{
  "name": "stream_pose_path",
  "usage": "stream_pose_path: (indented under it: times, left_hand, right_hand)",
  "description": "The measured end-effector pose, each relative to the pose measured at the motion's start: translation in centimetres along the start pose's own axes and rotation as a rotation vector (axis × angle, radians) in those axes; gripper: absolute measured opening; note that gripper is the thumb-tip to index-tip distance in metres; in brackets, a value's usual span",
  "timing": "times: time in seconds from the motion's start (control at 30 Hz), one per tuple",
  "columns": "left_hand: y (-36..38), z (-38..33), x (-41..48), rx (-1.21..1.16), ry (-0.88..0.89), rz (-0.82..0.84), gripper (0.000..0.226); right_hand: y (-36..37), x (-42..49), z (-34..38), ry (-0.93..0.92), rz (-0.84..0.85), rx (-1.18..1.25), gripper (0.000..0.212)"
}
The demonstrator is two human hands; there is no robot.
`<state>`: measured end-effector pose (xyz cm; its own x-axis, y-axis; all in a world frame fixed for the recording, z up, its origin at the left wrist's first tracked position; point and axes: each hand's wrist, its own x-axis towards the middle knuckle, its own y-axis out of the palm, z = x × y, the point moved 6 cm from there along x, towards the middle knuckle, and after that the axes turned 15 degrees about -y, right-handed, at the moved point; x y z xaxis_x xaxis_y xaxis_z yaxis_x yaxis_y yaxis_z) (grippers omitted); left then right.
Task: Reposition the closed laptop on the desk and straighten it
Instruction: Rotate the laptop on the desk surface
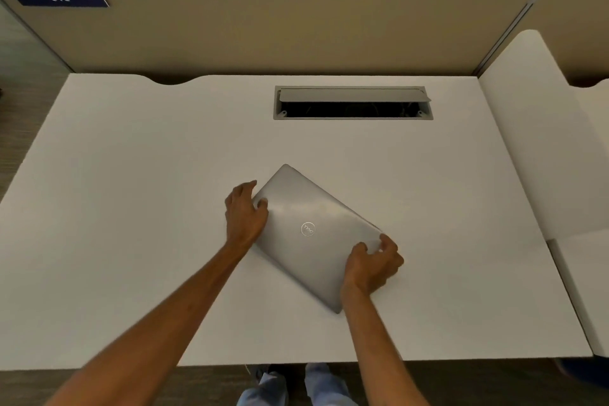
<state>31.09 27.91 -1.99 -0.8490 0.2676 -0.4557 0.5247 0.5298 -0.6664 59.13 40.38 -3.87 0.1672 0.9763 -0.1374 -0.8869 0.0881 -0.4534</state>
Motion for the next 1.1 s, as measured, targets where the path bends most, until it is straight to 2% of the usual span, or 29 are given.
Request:
stream_pose_path:
  times: [0.13,0.27,0.4,0.53,0.6,0.7,0.83,1.1]
  left_hand:
    - [1.1,-1.6,3.6,0.190,0.012,0.120,0.059]
    - [2.7,-1.5,5.2,0.264,0.006,0.165,0.050]
    - [3.4,-1.2,5.7,0.165,-0.024,0.169,0.034]
    - [2.9,-1.5,5.7,0.025,-0.106,0.206,0.031]
    - [2.4,-1.8,5.4,-0.044,-0.154,0.232,0.032]
    - [1.7,-2.5,4.5,-0.096,-0.174,0.278,0.016]
    - [1.0,-2.2,3.5,-0.168,-0.196,0.289,0.013]
    - [-0.3,0.6,1.3,-0.338,-0.312,0.252,0.012]
  right_hand:
    - [-1.4,-1.8,-3.1,0.236,0.004,0.019,0.044]
    - [-1.2,-2.2,-3.1,0.246,0.044,-0.002,0.035]
    - [-1.0,-1.9,-3.3,0.268,0.031,-0.027,0.031]
    - [-0.8,-1.5,-3.9,0.309,0.035,0.015,0.034]
    - [-1.4,-1.3,-3.5,0.329,0.022,0.068,0.027]
    - [-2.1,-1.0,-3.5,0.351,-0.008,0.105,0.022]
    - [-1.9,-0.6,-3.4,0.361,-0.003,0.119,0.025]
    - [-1.6,2.8,-1.6,0.264,0.092,0.060,0.026]
